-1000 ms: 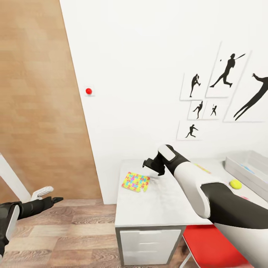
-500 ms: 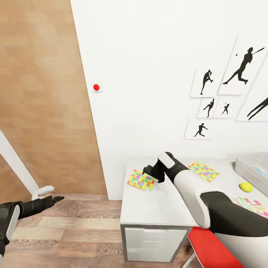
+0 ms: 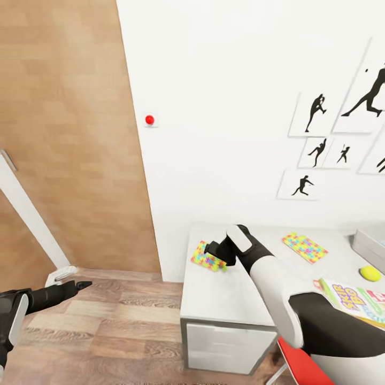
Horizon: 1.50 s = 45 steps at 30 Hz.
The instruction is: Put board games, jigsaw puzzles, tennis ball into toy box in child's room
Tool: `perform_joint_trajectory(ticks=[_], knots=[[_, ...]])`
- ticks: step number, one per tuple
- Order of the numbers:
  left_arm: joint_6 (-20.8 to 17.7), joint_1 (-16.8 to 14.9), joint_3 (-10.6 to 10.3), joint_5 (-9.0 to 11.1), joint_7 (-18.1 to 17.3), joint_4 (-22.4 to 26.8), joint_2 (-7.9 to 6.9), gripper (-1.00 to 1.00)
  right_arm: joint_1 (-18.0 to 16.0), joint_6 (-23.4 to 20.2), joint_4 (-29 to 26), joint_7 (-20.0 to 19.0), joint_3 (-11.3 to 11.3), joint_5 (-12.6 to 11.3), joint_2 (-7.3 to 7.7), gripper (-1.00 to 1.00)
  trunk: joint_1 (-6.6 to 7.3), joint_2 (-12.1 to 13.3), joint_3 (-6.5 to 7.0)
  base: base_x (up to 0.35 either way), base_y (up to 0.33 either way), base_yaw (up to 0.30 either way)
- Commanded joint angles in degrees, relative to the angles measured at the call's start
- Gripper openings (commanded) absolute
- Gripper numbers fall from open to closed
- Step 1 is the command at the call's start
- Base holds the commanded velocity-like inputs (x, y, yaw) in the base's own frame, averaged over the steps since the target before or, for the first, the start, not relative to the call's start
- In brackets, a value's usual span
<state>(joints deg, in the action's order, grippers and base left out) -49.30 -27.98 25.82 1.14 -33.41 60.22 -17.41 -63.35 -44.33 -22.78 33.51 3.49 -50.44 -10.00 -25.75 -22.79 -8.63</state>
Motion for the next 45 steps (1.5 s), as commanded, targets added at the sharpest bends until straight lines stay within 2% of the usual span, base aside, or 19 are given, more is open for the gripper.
perform_joint_trajectory(ticks=[1, 6, 10, 16, 21, 39, 45], knots=[[-0.44, -0.06, 0.1, 0.09, -0.16, 0.05, 0.01, 1.0, 0.01, -0.1, -0.15, 0.5, 0.65, -0.45, 0.0, 1.0, -0.03, -0.13, -0.22, 0.0, 0.0, 0.13], [-0.44, -0.06, 0.1, 0.09, -0.13, 0.07, 0.02, 1.0, 0.2, -0.05, -0.36, 0.43, 3.72, -0.45, 0.0, 1.0, -0.03, -0.13, -0.69, 0.005, 0.022, 0.129], [-0.44, -0.06, 0.1, 0.09, -0.09, 0.08, 0.12, 1.0, 0.23, -0.02, -0.4, 0.42, 4.49, -0.45, 0.0, 1.0, -0.03, -0.13, -1.0, 0.077, 0.069, 0.101], [-0.38, -0.06, 0.03, 0.09, -0.08, 0.09, 0.93, 1.0, 0.24, 0.01, -0.42, 0.41, 4.89, -0.45, 0.0, 1.0, -0.03, -0.13, -1.39, 0.053, 0.026, -0.041], [-0.36, -0.06, -0.82, 0.09, -0.08, 0.15, 1.92, 1.0, 0.29, 0.03, -0.42, 0.41, 5.01, -0.45, 0.0, 1.0, -0.03, -0.13, -1.78, 0.012, 0.006, -0.126], [-0.35, -0.06, -1.56, 0.09, -0.08, 0.25, 2.15, 1.0, 0.34, 0.21, -0.64, 0.41, 5.1, -0.45, 0.0, 1.0, -0.03, -0.13, -2.86, 0.002, -0.02, -0.046], [-0.35, -0.06, -1.57, 0.09, -0.07, 0.25, 2.13, 1.0, 0.37, 2.79, -2.84, 0.41, 5.42, -0.45, 0.0, 1.0, -0.03, -0.13, -2.88, 0.148, 0.092, -0.154]])
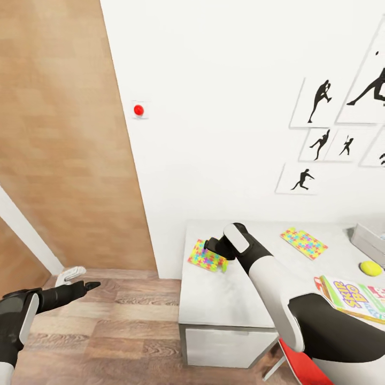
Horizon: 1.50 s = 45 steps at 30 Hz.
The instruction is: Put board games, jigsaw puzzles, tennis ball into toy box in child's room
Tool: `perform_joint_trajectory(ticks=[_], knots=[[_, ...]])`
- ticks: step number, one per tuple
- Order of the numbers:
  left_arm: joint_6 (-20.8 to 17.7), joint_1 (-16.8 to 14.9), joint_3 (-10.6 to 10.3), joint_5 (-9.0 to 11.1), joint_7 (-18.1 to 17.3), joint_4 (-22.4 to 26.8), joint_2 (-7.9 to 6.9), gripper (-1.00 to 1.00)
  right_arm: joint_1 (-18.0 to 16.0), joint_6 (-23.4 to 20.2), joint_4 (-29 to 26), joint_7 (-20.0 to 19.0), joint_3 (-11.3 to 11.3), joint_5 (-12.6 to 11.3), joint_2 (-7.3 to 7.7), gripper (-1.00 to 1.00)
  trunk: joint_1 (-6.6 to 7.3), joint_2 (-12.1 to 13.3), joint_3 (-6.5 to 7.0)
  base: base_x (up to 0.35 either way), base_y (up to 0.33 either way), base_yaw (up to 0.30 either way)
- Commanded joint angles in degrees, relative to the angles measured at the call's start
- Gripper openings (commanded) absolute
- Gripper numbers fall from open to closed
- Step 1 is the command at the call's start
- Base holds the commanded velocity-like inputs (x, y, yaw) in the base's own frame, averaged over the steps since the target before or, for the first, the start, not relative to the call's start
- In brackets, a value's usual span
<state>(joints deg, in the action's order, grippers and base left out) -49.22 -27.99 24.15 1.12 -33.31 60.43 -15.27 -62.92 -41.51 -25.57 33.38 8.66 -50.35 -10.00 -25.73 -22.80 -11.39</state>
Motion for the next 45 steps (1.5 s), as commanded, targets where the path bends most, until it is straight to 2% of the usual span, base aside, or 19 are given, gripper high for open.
perform_joint_trajectory(ticks=[1, 8, 19, 29, 45], knots=[[-0.44, -0.04, 0.11, 0.11, -0.17, 0.04, -0.01, 1.0, 0.01, 0.59, -0.35, 0.55, 0.36, -0.54, 0.0, 1.0, -0.06, -0.12, -0.12, 0.144, 0.09, -0.241], [-0.44, -0.04, 0.11, 0.11, -0.17, 0.01, 0.04, 1.0, 0.41, 1.92, -0.8, 0.55, 0.61, -0.54, 0.0, 1.0, -0.06, -0.12, -0.12, 0.058, 0.036, -0.239], [-0.42, -0.04, 0.04, 0.11, -0.17, 0.02, 0.65, 1.0, 0.52, 4.84, -1.02, 0.44, 0.63, -0.54, 0.03, 1.0, -0.06, -0.12, -0.13, 0.006, 0.004, -0.044], [-0.44, -0.04, 0.02, 0.11, -0.18, -0.01, 0.76, 1.0, 0.58, 6.24, -1.06, -2.52, 0.66, -0.54, 1.88, 1.0, -0.06, -0.12, -0.13, 0.042, 0.044, -0.002], [-0.36, -0.04, 0.03, 0.11, -0.18, -0.01, 0.77, 1.0, 0.61, 6.41, -1.06, -3.78, 0.66, -0.54, 2.14, 1.0, -0.06, -0.12, -0.13, 0.081, 0.089, 0.0]])
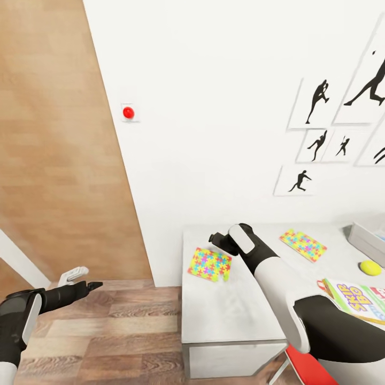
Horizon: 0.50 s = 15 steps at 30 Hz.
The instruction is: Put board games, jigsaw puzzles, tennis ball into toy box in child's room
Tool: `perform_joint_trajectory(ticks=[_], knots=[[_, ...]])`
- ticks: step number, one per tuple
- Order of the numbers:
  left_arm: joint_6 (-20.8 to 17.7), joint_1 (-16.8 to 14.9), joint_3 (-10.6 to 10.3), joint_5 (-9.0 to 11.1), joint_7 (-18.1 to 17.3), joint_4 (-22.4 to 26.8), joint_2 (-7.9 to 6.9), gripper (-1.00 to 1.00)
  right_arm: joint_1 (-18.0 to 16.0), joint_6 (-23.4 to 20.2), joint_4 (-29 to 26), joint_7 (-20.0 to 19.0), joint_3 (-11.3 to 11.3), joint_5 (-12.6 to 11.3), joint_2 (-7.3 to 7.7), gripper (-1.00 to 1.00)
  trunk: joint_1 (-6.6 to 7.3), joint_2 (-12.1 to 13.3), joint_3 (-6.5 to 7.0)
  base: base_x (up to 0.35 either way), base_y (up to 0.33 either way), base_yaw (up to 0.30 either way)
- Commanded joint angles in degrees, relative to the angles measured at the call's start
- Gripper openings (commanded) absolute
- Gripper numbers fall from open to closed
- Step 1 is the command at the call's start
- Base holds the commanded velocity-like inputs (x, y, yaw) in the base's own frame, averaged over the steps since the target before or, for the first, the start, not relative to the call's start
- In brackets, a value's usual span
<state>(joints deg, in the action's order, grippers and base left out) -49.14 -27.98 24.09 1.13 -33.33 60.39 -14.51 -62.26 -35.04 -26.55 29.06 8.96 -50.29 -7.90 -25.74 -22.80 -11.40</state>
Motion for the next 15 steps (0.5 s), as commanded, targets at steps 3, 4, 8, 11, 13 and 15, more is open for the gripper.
perform_joint_trajectory(ticks=[3, 4, 8, 11, 13, 15], knots=[[-0.43, -0.06, 0.09, 0.1, -0.16, 0.04, 0.07, 1.0, -0.05, -0.04, -0.05, 0.52, 0.32, -0.6, 0.06, 1.0, -0.05, -0.12, -0.12, 0.126, 0.114, 0.0], [-0.43, -0.06, 0.09, 0.1, -0.16, 0.05, 0.09, 1.0, -0.05, -0.04, -0.04, 0.51, 0.31, -0.6, 0.06, 1.0, -0.05, -0.12, -0.12, 0.114, 0.091, 0.0], [0.08, -0.06, 0.09, 0.1, -0.16, 0.01, 0.18, 1.0, 0.21, -0.03, -0.01, 0.51, 0.28, -0.6, 0.07, 1.0, -0.05, -0.12, -0.12, 0.058, 0.047, 0.0], [0.61, -0.06, 0.08, 0.1, -0.16, 0.0, 0.22, 1.0, 0.42, -0.01, 0.0, 0.51, 0.27, -0.6, 0.07, 1.0, -0.05, -0.12, -0.12, 0.021, 0.017, 0.0], [0.74, -0.06, 0.08, 0.1, -0.16, -0.01, 0.22, 1.0, 0.47, 0.18, 0.0, 0.49, 0.27, -0.6, 0.07, 1.0, -0.05, -0.12, -0.12, 0.011, 0.009, 0.0], [0.86, -0.06, 0.08, 0.12, -0.16, -0.01, 0.22, 1.0, 0.51, 0.78, 0.01, 0.47, 0.27, -0.6, 0.1, 1.0, -0.05, -0.12, -0.12, 0.006, 0.005, 0.0]])
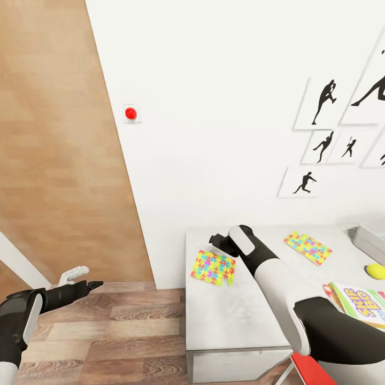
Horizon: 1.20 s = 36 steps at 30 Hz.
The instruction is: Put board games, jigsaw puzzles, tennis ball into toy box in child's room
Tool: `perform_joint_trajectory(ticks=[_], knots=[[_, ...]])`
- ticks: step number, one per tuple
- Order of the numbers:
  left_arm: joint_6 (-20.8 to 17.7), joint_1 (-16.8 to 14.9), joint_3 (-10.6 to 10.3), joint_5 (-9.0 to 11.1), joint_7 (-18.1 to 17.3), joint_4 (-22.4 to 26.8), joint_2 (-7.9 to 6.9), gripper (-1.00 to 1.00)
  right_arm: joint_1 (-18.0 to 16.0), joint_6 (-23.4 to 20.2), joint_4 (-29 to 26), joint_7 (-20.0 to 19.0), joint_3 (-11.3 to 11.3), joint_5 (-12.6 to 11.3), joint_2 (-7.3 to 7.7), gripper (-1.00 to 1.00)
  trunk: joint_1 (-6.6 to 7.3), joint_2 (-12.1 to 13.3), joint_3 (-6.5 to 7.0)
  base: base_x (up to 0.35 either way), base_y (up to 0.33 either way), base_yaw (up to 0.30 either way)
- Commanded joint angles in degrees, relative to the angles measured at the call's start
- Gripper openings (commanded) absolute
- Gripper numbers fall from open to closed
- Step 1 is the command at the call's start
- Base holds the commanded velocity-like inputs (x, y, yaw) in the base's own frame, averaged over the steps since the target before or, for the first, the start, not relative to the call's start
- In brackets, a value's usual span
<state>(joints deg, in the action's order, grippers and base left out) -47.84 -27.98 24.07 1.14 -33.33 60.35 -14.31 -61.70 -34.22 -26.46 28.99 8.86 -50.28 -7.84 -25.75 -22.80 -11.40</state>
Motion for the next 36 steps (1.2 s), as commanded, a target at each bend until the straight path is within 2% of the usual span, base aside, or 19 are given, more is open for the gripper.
perform_joint_trajectory(ticks=[1, 14, 36], knots=[[-0.42, -0.06, 0.1, 0.11, -0.16, 0.04, 0.0, 1.0, -0.04, 0.17, -0.08, 0.52, 0.37, -0.61, 0.06, 1.0, -0.04, -0.12, -0.12, 0.004, 0.003, 0.0], [-0.33, -0.06, 0.1, 0.17, -0.22, 0.03, 0.06, 1.0, 0.08, 1.14, -0.08, 0.45, 0.45, -0.61, 0.1, 1.0, -0.04, -0.12, -0.33, 0.001, 0.046, -0.111], [-0.33, -0.06, 0.1, 0.18, -0.2, 0.03, 0.06, 1.0, 0.09, 1.24, -0.08, 0.45, 0.61, -0.61, 0.12, 1.0, -0.04, -0.12, -0.4, 0.044, 0.029, -0.012]])
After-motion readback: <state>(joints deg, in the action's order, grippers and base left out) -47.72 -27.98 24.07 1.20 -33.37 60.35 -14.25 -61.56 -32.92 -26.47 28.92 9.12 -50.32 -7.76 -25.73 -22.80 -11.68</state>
